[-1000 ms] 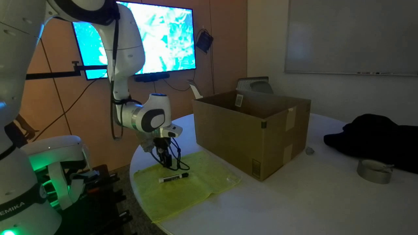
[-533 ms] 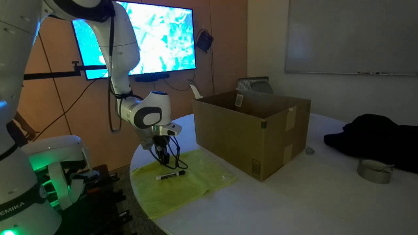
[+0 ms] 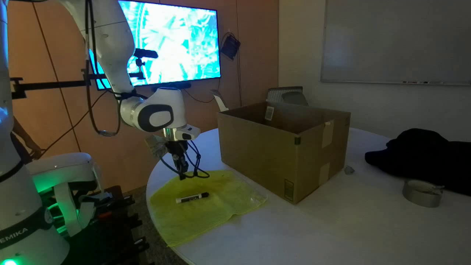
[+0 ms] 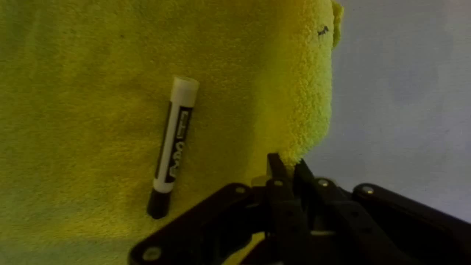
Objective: Put the black marker in the yellow fabric, wrap it and put it in the box
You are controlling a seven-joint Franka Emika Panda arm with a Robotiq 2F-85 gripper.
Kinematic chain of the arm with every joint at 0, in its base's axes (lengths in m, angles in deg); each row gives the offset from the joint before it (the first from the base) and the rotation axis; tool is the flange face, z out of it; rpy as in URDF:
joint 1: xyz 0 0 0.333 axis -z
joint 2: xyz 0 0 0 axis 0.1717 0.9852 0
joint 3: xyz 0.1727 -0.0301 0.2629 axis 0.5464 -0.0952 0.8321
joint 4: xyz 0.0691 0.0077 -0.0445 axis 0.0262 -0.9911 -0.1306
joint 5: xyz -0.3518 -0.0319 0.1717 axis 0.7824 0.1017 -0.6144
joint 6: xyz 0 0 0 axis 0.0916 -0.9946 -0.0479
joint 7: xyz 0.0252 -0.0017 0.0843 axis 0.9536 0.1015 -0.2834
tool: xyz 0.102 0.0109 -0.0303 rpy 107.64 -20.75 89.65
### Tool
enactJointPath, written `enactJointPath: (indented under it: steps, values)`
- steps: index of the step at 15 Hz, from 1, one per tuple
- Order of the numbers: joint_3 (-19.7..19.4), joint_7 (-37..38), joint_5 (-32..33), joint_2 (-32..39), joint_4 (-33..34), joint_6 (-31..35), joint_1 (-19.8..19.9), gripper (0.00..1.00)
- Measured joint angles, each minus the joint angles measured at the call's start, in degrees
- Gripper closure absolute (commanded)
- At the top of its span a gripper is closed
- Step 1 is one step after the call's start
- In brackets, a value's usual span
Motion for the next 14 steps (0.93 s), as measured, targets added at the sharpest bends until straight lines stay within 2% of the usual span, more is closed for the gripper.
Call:
enactJointPath:
  steps: [4,7,10,11,12,14]
  values:
    - [-6.03,6.30,5.53,-6.15,-4.91,-1.20,-1.82,0.88]
    - [-10.15,15.07,13.83,-8.46,-6.65,-3.73,-1.63,0.89]
    - [-11.86,23.43,19.81,-8.41,-6.67,-6.62,-0.37,0.90]
    - [-11.97,25.42,20.57,-8.18,-6.66,-7.21,0.13,0.82]
    - [-11.99,26.73,20.70,-7.79,-6.65,-7.53,0.58,0.64]
    - [-11.98,27.77,20.69,-6.55,-6.56,-7.57,1.11,0.51]
